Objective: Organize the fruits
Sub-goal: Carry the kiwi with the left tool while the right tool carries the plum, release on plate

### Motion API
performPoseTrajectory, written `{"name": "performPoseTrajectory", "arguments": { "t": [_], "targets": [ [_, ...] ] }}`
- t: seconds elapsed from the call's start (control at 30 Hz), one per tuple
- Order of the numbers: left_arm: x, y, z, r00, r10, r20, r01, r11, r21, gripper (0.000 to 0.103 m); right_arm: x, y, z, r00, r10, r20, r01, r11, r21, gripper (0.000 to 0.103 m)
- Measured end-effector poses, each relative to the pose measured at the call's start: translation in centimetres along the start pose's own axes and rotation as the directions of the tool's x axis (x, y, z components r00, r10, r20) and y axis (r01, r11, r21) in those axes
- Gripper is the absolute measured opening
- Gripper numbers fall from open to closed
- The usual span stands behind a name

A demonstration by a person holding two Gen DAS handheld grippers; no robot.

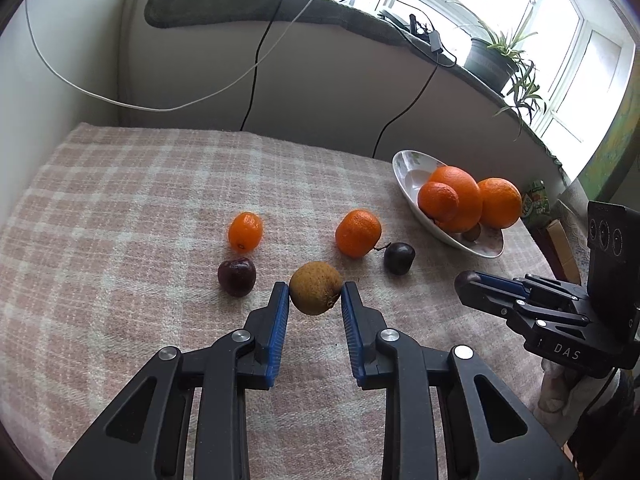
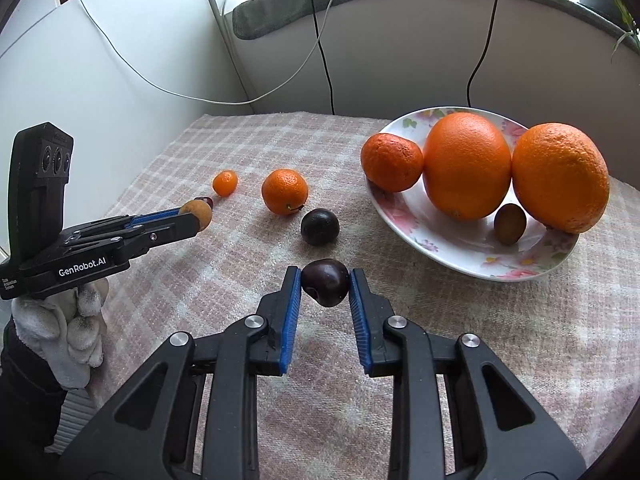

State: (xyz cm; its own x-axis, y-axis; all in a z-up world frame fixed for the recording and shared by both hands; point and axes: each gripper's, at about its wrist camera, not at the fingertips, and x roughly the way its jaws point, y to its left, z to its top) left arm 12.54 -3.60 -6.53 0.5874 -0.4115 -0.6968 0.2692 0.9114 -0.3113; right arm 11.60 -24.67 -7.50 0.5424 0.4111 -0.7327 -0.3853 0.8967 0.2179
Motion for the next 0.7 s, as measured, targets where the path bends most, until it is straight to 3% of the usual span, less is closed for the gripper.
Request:
{"name": "performPoseTrajectory", "arguments": {
  "t": [0.37, 0.7],
  "targets": [
    [0.3, -2.7, 2.4, 0.999, -0.042, 0.034, 0.041, 0.998, 0.049, 0.025, -4.5, -3.2, -0.3, 0.993, -0.072, 0.094, 0.066, 0.996, 0.068, 0.026],
    [1.3, -5.2, 4.7, 0.995, -0.089, 0.048, 0.085, 0.992, 0.091, 0.025, -5.6, -4.7, 0.3, 0.986, -0.110, 0.129, 0.100, 0.991, 0.086, 0.026]
  ]
}}
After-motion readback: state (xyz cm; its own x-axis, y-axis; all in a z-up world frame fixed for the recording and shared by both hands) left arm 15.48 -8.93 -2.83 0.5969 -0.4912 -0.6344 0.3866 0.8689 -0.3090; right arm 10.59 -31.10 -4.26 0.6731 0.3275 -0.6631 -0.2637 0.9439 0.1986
